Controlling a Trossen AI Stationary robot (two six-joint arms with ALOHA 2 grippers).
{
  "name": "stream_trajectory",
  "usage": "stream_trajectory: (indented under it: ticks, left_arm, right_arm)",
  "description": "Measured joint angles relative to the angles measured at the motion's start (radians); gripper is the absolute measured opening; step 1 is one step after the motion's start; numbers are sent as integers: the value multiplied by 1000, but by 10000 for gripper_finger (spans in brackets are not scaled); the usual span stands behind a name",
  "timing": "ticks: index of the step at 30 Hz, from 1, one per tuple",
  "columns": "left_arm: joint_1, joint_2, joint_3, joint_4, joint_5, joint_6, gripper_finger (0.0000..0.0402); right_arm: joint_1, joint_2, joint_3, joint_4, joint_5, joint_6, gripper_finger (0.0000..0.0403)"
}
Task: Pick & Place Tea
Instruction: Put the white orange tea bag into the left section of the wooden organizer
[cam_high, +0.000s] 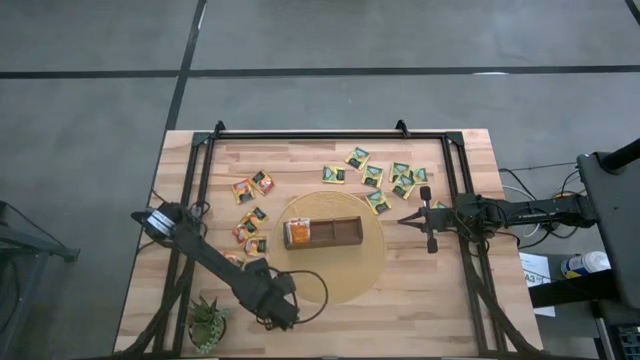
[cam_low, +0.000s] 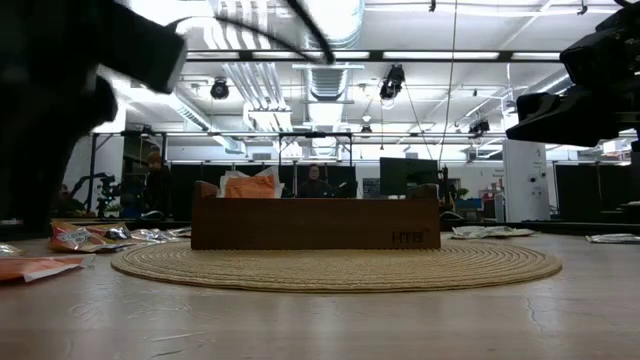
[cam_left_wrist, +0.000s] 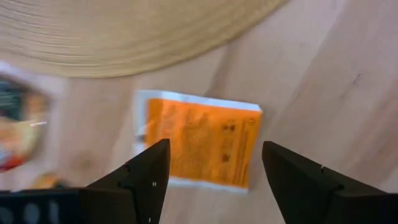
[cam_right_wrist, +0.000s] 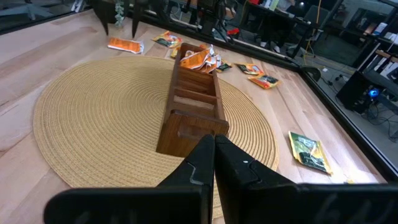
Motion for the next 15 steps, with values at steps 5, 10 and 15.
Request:
stream_trajectory:
  ticks: [5, 10, 15]
  left_arm:
    - [3, -8, -159, 230, 39, -12, 247]
    - [6, -6, -223, 232, 65, -95, 212]
    - [6, -5, -197, 201, 101, -66, 87]
  right_arm:
    - [0, 0, 0, 1, 0, 0, 9]
    - [0, 0, 0, 0, 0, 0, 9]
    - [0, 0, 0, 0, 0, 0, 9]
